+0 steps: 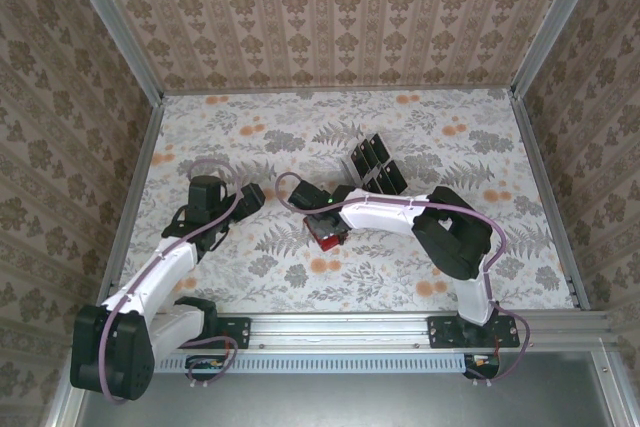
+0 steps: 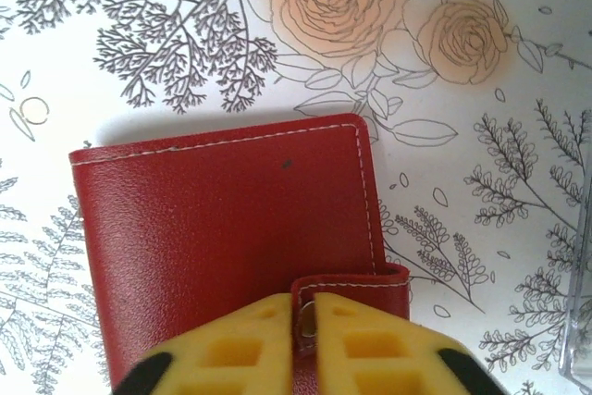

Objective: Put the credit cards into the card holder
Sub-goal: Pick up the card holder from the center of the table.

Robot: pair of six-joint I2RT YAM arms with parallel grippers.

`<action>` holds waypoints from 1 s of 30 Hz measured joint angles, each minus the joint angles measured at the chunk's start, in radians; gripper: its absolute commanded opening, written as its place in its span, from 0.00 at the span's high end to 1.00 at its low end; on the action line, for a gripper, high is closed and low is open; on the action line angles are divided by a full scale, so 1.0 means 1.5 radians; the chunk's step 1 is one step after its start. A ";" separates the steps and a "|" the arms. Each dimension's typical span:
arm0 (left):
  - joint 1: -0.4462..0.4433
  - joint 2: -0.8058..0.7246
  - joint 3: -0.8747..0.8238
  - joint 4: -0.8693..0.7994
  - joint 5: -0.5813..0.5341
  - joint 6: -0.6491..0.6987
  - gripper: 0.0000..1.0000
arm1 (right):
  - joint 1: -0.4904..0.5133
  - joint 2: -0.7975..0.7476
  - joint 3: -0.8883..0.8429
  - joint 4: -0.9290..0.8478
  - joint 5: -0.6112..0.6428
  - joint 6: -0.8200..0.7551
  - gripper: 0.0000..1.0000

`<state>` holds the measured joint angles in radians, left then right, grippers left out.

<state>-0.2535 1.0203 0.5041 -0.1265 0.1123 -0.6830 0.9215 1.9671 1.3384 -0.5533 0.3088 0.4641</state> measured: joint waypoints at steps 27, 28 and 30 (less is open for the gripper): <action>-0.117 0.068 -0.041 0.188 0.050 -0.125 0.00 | -0.010 -0.131 -0.015 0.040 -0.055 0.035 1.00; -0.124 0.072 -0.045 0.206 0.049 -0.132 0.00 | -0.012 -0.136 -0.015 0.043 -0.059 0.040 1.00; -0.141 0.075 -0.052 0.235 0.043 -0.144 0.00 | -0.016 -0.142 -0.015 0.052 -0.071 0.047 1.00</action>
<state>-0.4644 1.1328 0.4255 0.2264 0.1764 -0.8989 0.8978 1.7542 1.3155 -0.4759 0.2028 0.5343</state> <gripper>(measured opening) 0.997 0.043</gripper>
